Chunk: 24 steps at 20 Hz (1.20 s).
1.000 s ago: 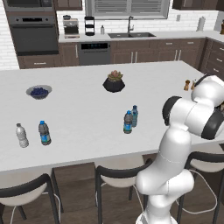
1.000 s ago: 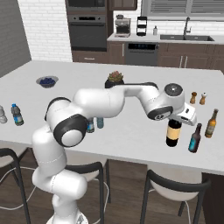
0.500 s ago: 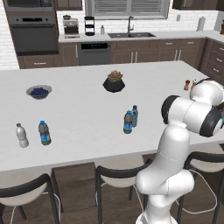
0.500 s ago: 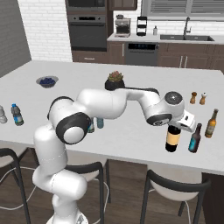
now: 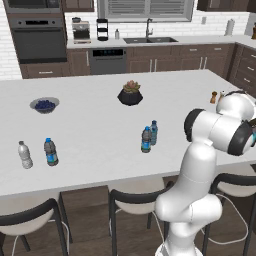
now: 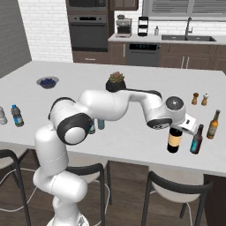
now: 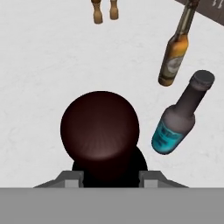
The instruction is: Move the plastic bottles in the middle to the plastics group, and the glass bottles in the middle to the glass group.
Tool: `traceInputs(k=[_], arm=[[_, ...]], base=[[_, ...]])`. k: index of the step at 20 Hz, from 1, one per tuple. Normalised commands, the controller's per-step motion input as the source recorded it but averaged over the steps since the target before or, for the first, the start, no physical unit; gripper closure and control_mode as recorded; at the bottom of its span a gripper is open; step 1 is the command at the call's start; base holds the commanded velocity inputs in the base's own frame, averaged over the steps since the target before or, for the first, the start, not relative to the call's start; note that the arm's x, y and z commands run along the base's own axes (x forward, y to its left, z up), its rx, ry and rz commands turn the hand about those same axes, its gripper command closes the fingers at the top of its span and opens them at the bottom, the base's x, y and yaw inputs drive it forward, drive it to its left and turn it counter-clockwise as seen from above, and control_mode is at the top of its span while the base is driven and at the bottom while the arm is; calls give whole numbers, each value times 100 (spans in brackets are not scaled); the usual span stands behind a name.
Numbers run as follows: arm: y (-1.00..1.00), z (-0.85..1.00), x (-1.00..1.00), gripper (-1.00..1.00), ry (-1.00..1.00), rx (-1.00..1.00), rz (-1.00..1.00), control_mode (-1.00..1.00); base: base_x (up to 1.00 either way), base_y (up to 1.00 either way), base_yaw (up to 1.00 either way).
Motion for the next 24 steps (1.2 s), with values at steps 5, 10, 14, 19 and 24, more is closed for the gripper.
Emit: traceInputs(k=[5, 10, 14, 19, 24], arm=[[-18, 7, 16, 100, -2, 0, 0, -100], [-25, 0, 10, 100, 3, 0, 0, -100], [-20, -1, 4, 100, 2, 0, 0, -100], [-4, -19, 2, 100, 0, 0, 0, -100], [0, -46, 7, 100, 0, 0, 0, -100]], base=[[0, 0, 0], [0, 0, 0], [0, 0, 0], [0, 0, 0], [0, 0, 0]])
